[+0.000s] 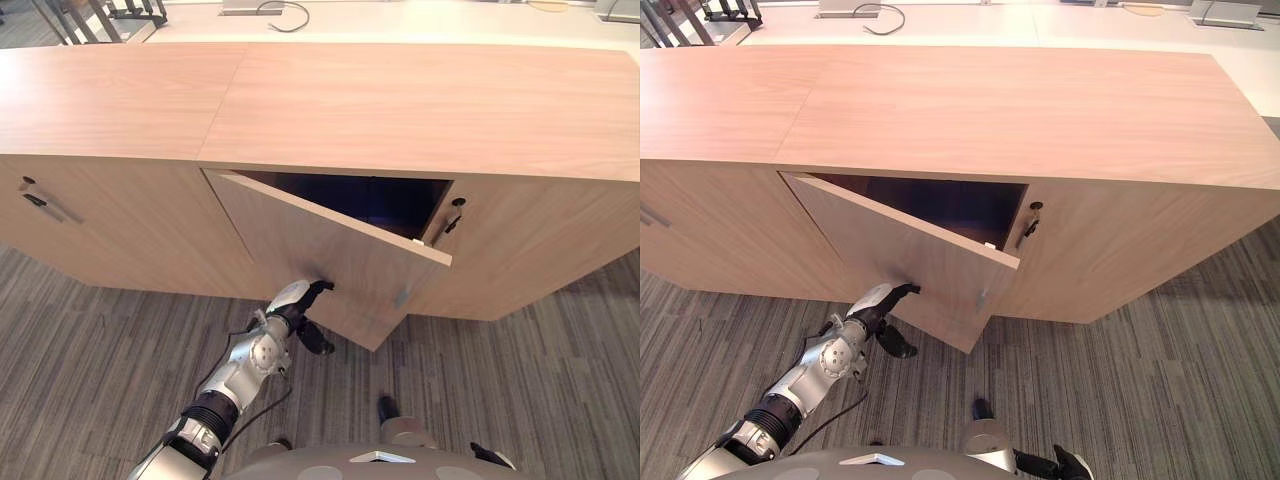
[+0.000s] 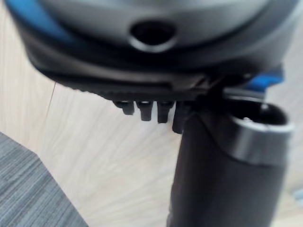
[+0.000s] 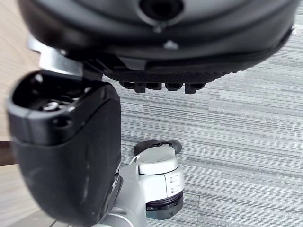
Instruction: Walk over to the cabinet, pick up the folder, carry it to the office cabinet, place the folder inside the office cabinet, then close the office cabinet door
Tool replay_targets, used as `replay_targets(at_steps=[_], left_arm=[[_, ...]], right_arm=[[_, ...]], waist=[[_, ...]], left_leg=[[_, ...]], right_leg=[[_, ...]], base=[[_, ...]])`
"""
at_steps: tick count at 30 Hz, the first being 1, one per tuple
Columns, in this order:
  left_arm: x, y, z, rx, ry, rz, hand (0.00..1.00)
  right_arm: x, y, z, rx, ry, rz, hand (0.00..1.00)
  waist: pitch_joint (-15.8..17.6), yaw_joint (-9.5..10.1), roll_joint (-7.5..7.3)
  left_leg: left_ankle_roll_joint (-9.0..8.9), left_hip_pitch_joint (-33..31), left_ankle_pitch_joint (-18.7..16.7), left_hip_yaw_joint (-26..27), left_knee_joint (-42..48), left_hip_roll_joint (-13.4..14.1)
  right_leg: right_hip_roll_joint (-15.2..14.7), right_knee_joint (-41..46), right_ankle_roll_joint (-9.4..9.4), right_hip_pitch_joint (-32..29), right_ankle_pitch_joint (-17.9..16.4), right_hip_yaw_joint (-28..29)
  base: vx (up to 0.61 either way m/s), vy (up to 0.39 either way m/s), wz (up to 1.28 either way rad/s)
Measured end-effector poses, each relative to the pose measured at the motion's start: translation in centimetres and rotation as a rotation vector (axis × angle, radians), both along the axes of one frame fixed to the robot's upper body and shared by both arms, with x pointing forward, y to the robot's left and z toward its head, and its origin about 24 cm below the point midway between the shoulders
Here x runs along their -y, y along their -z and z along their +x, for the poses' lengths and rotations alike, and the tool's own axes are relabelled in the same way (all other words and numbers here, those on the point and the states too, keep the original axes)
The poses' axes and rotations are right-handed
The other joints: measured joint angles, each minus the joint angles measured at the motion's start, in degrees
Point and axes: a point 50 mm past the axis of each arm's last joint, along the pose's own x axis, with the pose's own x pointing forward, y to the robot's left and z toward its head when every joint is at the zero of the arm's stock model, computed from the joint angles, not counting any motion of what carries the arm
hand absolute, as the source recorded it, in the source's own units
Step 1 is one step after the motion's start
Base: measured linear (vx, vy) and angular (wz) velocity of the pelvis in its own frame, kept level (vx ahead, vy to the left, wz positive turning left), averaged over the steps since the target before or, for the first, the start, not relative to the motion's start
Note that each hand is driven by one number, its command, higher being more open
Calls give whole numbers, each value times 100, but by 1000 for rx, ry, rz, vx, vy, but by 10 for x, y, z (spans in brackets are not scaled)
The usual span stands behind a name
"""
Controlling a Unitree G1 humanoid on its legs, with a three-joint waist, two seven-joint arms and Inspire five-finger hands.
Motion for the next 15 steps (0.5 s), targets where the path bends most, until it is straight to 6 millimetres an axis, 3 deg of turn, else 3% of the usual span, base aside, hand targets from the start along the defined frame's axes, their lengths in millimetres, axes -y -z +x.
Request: replay_targets(at_steps=[11,15], left_arm=[[-17,-33,37,114,-200,-126,100],[-41,-34,43,112,-406,-264,100]], right_arm=[[-7,3,-9,-30,25,-3,100],[-10,4,-10,-27,46,-4,100]], waist=[[-140,26,-28],[-163,27,-61]], left_leg=[[48,4,78,-16,-52,-55],[48,20,144,67,-119,-60]], right_leg=[[-45,-237,15,64,255,-7],[-42,-379,5,67,404,45]], base=[[-43,13,-2],[-41,1,-10]])
